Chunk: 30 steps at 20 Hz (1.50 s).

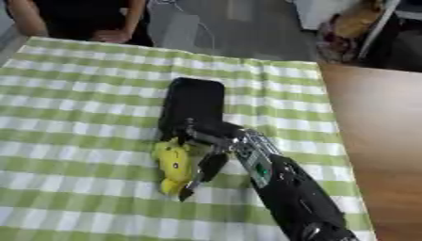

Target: Pick up objects on the table and place them in the box.

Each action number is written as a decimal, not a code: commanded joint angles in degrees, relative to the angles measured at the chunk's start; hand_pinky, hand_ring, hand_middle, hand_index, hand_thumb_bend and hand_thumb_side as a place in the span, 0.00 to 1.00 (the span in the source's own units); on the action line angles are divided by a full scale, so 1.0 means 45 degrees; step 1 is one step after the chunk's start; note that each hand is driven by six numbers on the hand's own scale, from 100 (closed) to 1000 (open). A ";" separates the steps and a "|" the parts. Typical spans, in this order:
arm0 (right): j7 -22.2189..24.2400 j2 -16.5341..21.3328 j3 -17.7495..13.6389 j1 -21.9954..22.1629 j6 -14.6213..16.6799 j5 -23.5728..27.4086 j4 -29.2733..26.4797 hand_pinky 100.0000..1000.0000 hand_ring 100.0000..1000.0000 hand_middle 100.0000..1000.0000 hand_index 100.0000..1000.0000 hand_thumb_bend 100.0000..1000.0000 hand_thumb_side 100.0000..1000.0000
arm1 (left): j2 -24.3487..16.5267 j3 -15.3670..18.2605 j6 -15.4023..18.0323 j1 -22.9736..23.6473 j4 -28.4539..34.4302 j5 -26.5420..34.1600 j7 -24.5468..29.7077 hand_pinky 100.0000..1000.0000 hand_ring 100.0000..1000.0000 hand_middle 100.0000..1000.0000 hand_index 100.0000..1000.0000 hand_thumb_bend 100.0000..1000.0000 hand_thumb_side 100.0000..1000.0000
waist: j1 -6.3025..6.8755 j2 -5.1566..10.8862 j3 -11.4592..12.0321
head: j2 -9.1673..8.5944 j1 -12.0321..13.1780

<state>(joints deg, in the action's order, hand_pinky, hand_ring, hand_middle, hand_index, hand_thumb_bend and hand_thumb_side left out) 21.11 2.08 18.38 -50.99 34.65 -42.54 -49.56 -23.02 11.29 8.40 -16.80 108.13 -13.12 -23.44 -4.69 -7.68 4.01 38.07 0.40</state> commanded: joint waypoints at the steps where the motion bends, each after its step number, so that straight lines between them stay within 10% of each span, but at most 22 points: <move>1: 0.0102 -0.0075 0.0044 -0.0404 0.0031 -0.0252 0.0097 0.60 0.57 0.70 0.83 1.00 0.45 | -0.0244 0.0000 0.0016 -0.0229 0.0234 0.0024 0.0058 0.47 0.58 0.75 0.85 0.22 0.82 | 0.0063 0.0204 0.0019 | -0.0060 -0.0072; 21: 0.0402 -0.0083 0.0012 -0.1290 0.0875 -0.1581 0.1453 0.53 0.48 0.65 0.76 1.00 0.35 | -0.0259 -0.0068 0.0045 -0.0348 0.0251 0.0040 0.0124 0.47 0.58 0.75 0.85 0.22 0.82 | -0.0029 0.0190 0.0137 | -0.0148 -0.0009; 30: -0.1607 0.0043 0.0051 -0.1317 0.0870 -0.1991 0.0940 0.00 0.12 0.31 0.45 0.40 0.52 | -0.0257 -0.0081 0.0042 -0.0333 0.0244 0.0039 0.0134 0.47 0.58 0.75 0.85 0.22 0.82 | -0.0032 0.0199 0.0137 | -0.0139 -0.0006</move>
<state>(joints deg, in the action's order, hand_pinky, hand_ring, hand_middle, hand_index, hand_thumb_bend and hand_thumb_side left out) 15.31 1.52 18.61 -55.89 38.50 -51.11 -43.99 -23.02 10.93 8.50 -17.67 108.15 -13.11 -23.02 -5.20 -7.65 4.61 38.05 0.41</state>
